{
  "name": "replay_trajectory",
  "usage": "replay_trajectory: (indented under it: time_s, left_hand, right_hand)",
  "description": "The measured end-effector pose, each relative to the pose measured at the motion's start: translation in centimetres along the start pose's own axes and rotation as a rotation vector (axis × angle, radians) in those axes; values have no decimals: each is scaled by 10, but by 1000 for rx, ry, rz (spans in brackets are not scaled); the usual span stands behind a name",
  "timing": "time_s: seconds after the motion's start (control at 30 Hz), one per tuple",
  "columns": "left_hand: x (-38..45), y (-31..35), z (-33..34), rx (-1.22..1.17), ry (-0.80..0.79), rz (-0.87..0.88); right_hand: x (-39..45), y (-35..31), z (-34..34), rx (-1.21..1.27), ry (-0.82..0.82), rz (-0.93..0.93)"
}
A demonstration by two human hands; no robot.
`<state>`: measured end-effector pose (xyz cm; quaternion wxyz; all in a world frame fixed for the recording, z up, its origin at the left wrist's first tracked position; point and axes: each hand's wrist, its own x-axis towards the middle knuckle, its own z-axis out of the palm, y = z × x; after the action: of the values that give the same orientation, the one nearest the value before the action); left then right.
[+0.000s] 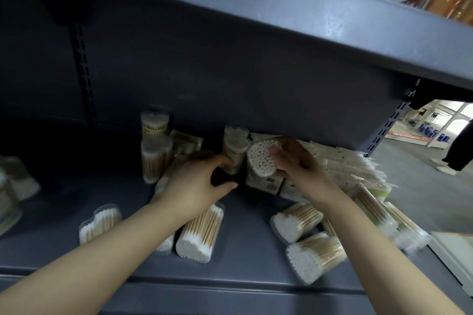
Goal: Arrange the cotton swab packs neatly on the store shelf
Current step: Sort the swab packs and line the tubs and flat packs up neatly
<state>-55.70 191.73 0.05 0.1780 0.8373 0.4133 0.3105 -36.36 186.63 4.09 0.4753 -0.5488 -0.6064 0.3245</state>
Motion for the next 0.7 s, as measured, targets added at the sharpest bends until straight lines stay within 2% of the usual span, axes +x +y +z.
replay_trajectory:
  time_s: [0.2, 0.33, 0.7]
  left_hand:
    - [1, 15, 4, -11, 133, 67]
    - [5, 14, 8, -14, 183, 43]
    - [8, 12, 18, -110, 244, 39]
  right_hand:
    - [5, -2, 11, -18, 21, -1]
    - [7, -1, 14, -10, 32, 15]
    - [17, 3, 19, 88, 117, 26]
